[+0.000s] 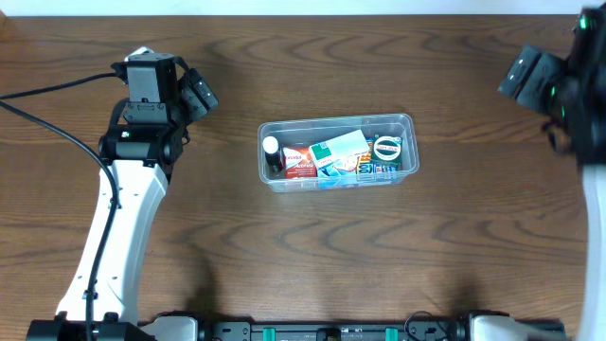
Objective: Pack container
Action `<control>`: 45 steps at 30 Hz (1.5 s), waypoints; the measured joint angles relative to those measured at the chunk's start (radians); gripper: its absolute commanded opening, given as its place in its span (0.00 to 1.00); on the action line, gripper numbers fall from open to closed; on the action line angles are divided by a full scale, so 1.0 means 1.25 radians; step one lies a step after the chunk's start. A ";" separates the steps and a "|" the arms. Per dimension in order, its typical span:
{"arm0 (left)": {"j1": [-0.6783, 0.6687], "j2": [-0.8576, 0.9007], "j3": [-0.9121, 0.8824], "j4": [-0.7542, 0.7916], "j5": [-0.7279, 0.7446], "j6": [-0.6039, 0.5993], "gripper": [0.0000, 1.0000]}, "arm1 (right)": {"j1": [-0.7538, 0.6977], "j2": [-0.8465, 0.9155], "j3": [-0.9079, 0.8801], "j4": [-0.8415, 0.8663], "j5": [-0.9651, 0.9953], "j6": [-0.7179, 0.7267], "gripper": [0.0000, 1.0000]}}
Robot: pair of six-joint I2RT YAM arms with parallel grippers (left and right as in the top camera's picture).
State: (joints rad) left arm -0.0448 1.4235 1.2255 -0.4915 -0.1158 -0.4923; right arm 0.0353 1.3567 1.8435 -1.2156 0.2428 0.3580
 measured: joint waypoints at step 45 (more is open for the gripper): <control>0.000 0.000 0.000 0.000 0.000 0.000 0.98 | 0.177 -0.955 -1.065 0.773 0.000 -0.150 0.99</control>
State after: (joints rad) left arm -0.0448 1.4235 1.2255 -0.4915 -0.1158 -0.4923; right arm 0.2562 0.1635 0.5117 -0.2489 0.2432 0.1699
